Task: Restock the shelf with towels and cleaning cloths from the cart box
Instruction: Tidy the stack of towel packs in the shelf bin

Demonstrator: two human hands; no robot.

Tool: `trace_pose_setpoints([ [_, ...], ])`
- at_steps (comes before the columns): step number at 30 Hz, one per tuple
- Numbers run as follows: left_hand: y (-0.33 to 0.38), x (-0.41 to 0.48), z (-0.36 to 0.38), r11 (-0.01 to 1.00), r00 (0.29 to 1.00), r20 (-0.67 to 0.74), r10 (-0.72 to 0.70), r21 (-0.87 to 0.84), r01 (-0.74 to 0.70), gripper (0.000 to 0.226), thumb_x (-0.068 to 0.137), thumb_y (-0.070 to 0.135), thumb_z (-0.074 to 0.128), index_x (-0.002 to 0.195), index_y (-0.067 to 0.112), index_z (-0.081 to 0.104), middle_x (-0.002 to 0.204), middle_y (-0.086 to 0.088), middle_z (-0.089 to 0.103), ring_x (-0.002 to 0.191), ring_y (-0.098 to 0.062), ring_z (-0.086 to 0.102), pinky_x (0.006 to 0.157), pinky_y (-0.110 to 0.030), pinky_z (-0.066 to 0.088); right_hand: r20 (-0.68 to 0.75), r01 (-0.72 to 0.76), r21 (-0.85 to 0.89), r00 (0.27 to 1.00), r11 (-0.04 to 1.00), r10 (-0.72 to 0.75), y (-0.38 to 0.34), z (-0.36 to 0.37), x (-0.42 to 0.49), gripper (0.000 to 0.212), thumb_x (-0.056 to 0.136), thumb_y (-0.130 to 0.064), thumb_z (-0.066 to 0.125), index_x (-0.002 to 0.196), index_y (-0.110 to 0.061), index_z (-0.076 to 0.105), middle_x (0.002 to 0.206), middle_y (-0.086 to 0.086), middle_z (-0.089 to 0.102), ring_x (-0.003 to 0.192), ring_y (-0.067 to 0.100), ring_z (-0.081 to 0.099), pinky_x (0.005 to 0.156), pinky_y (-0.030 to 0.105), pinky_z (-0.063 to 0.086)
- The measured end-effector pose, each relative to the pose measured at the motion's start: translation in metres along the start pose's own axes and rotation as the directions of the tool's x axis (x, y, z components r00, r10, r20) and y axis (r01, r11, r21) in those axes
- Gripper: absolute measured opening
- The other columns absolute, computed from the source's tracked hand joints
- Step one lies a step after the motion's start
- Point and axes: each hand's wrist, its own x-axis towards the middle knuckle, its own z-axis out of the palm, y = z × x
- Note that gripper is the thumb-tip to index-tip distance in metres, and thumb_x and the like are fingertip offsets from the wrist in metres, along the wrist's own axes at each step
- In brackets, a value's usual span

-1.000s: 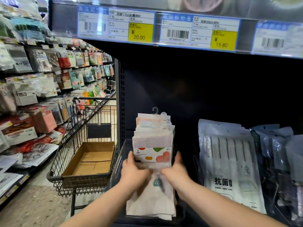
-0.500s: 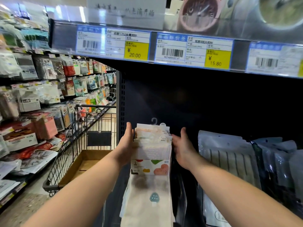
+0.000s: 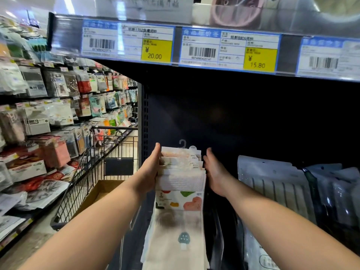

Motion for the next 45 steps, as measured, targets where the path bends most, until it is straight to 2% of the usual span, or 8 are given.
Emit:
trace_pose_setpoints([
  [5, 0.003, -0.005, -0.001, 0.998, 0.999, -0.018, 0.033, 0.06, -0.032, 0.053, 0.096, 0.06, 0.016, 0.08, 0.027, 0.053, 0.055, 0.01, 0.069, 0.075, -0.016, 0.061, 0.066, -0.032, 0.044, 0.054, -0.025, -0.029, 0.998, 0.999, 0.026, 0.0, -0.005, 0.003, 0.055, 0.097, -0.057, 0.017, 0.108, -0.025, 0.061, 0.097, 0.001, 0.066, 0.102, 0.022, 0.059, 0.095, 0.038, 0.042],
  [11, -0.024, -0.023, -0.019, 0.998, 0.995, -0.072, -0.069, 0.007, 0.07, 0.087, 0.085, 0.075, 0.018, 0.151, 0.019, 0.019, 0.157, -0.008, 0.023, 0.145, -0.03, 0.02, 0.118, -0.051, 0.01, 0.02, 0.025, -0.184, 1.0, 0.983, -0.022, 0.01, -0.015, -0.016, 0.056, 0.096, -0.058, 0.025, 0.133, -0.026, 0.05, 0.122, -0.005, 0.06, 0.122, 0.018, 0.049, 0.112, 0.041, 0.03],
  [14, -0.044, -0.045, -0.015, 0.991, 0.986, -0.097, -0.132, 0.002, 0.133, 0.071, 0.089, 0.065, 0.033, 0.145, 0.021, 0.034, 0.152, -0.002, 0.033, 0.14, -0.025, 0.031, 0.115, -0.044, 0.017, 0.066, 0.101, -0.364, 0.994, 0.926, -0.083, 0.031, -0.016, -0.028, 0.064, 0.089, -0.068, 0.029, 0.14, -0.031, 0.04, 0.135, -0.013, 0.048, 0.128, 0.009, 0.04, 0.11, 0.031, 0.026],
  [17, -0.063, -0.07, -0.006, 0.975, 0.984, -0.138, -0.115, 0.173, 0.138, 0.013, 0.092, 0.03, 0.058, 0.098, 0.02, 0.051, 0.109, -0.002, 0.062, 0.087, -0.014, 0.059, 0.081, -0.028, 0.045, -0.009, 0.081, -0.446, 0.995, 0.891, -0.095, 0.038, -0.013, -0.045, 0.052, 0.097, -0.051, 0.032, 0.142, -0.024, 0.038, 0.131, -0.008, 0.048, 0.122, 0.011, 0.043, 0.094, 0.023, 0.027],
  [19, -0.081, -0.074, -0.008, 0.936, 0.976, -0.136, -0.173, 0.286, 0.206, 0.026, 0.085, 0.013, 0.065, 0.102, 0.019, 0.046, 0.101, -0.004, 0.063, 0.089, -0.02, 0.062, 0.078, -0.033, 0.052, -0.053, 0.04, -0.513, 0.995, 0.857, -0.079, 0.041, -0.009, -0.054, 0.046, 0.098, -0.045, 0.038, 0.138, -0.023, 0.043, 0.132, -0.004, 0.052, 0.117, 0.015, 0.049, 0.089, 0.022, 0.032],
  [25, -0.105, -0.082, -0.014, 0.828, 0.967, -0.12, -0.226, 0.498, 0.256, 0.05, 0.081, -0.004, 0.055, 0.129, 0.01, 0.047, 0.107, -0.008, 0.061, 0.091, -0.022, 0.055, 0.071, -0.027, 0.048, 0.019, 0.061, -0.928, 0.993, 0.367, -0.117, 0.051, 0.006, -0.09, 0.047, 0.089, -0.034, 0.055, 0.133, -0.024, 0.045, 0.129, 0.004, 0.058, 0.117, 0.026, 0.055, 0.095, 0.03, 0.043],
  [31, -0.114, -0.084, -0.015, 0.793, 0.988, -0.084, -0.128, 0.59, 0.153, 0.054, 0.088, 0.006, 0.055, 0.139, 0.011, 0.038, 0.129, -0.012, 0.058, 0.116, -0.028, 0.056, 0.082, -0.031, 0.046, -0.012, 0.008, -0.969, 0.997, -0.245, 0.08, 0.094, 0.031, -0.108, 0.066, 0.087, -0.03, 0.051, 0.147, -0.016, 0.028, 0.153, 0.008, 0.031, 0.146, 0.036, 0.004, 0.112, 0.061, -0.006],
  [45, -0.109, -0.117, -0.021, 0.679, 0.999, 0.046, -0.011, 0.733, -0.026, 0.087, 0.064, 0.037, 0.065, 0.142, 0.016, 0.033, 0.14, -0.01, 0.044, 0.12, -0.029, 0.053, 0.101, -0.041, 0.046, -0.026, -0.023, -0.992, 0.999, -0.124, 0.019, 0.1, 0.044, -0.172, 0.054, 0.093, -0.041, 0.043, 0.142, -0.02, 0.036, 0.153, 0.006, 0.027, 0.147, 0.035, 0.0, 0.112, 0.061, -0.006],
])
